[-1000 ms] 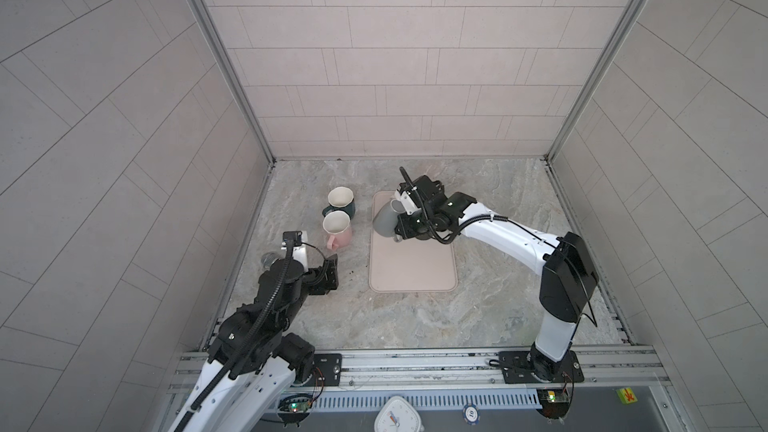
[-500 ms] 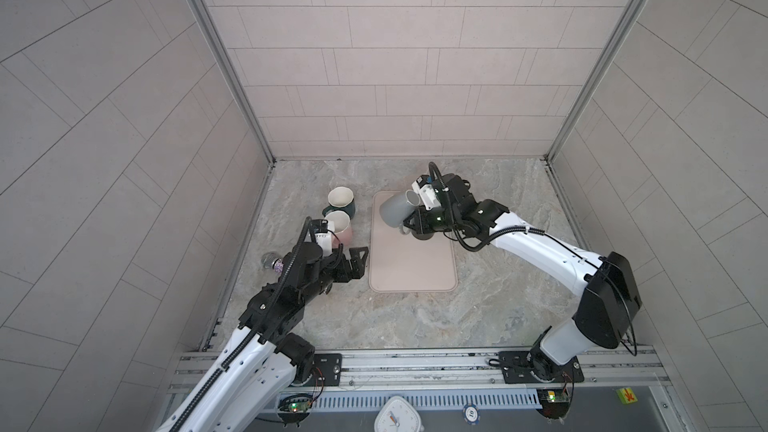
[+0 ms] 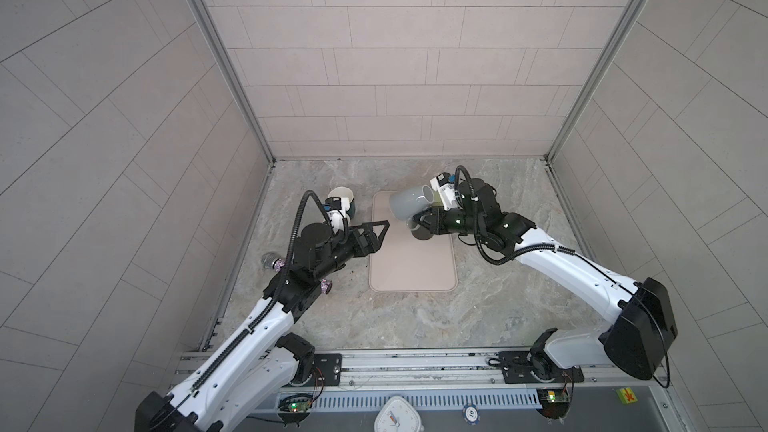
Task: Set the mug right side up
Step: 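Lift the grey mug off the tray with the right gripper while the left gripper rises, then hold the grey mug raised while the left gripper reaches toward its rim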
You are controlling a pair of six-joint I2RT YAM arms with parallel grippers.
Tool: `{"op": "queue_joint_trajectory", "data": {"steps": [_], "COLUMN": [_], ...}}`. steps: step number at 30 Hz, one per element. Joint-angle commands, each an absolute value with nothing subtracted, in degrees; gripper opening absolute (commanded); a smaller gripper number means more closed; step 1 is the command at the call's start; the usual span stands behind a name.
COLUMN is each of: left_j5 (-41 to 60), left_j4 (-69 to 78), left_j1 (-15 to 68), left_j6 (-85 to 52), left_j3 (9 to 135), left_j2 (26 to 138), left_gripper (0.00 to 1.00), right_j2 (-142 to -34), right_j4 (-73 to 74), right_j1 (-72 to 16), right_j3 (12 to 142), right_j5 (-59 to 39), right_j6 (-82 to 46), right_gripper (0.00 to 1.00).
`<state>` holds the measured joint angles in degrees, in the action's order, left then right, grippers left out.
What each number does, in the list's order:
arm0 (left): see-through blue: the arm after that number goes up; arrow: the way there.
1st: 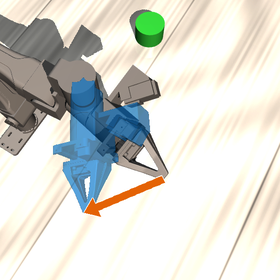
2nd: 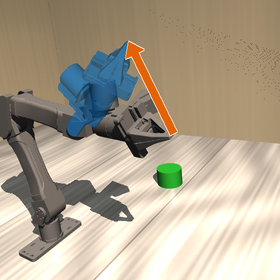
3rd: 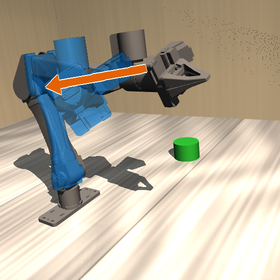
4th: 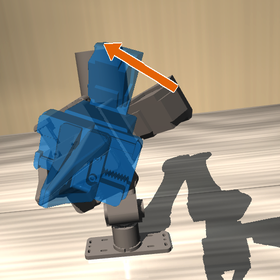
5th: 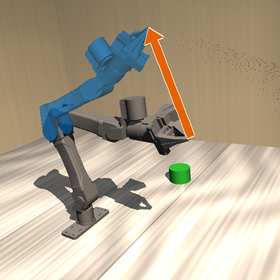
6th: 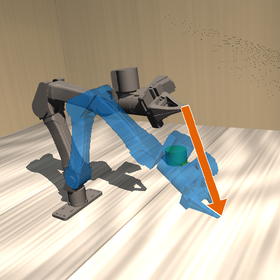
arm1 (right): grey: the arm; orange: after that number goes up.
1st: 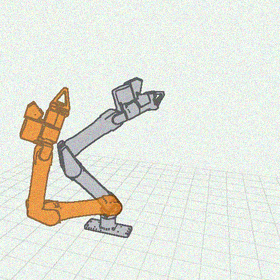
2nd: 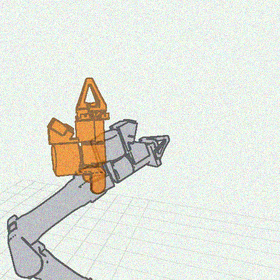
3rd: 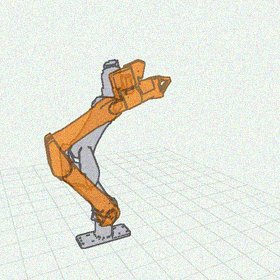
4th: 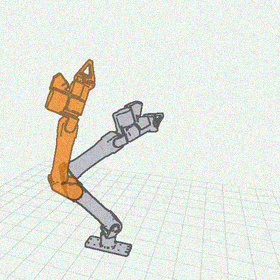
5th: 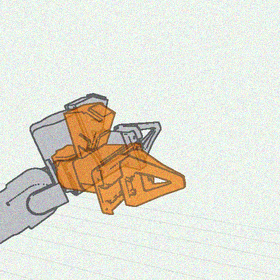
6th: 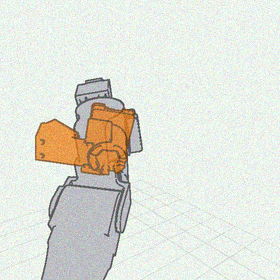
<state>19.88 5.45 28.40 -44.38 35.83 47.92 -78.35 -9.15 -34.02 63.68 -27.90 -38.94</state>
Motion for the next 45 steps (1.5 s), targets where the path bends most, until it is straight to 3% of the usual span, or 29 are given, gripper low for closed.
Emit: {"op": "queue_joint_trajectory", "data": {"steps": [1,9,26,34,45], "left_j5": [22.5,24.1,26.0,30.9,33.9], "left_j4": [13.4,16.0,24.7,30.4,30.7], "left_j1": [29.3,32.1,34.0,34.0,34.0], "left_j6": [-46.8,-47.1,-48.3,-49.4,-49.5], "left_j3": [36.4,38.8,42.2,44.2,45.4], "left_j2": [49.2,54.4,63.2,66.7,68.8], "left_gripper": [0.84,0.73,0.68,0.59,0.58], "right_j2": [-75.6,-74.0,-69.7,-67.0,-66.6], "right_j4": [-0.4,4.5,10.4,15.7,21.4], "right_j1": [-33.4,-32.2,-29.7,-28.4,-27.7], "right_j3": [62.8,59.8,56.1,52.6,51.4], "right_j5": [-30.2,-31.6,-34.2,-35.7,-37.5], "right_j6": [-41.8,-44.4,-49.2,-51.5,-52.8], "right_gripper": [0.0,0.0,0.0,0.0,0.0]}}
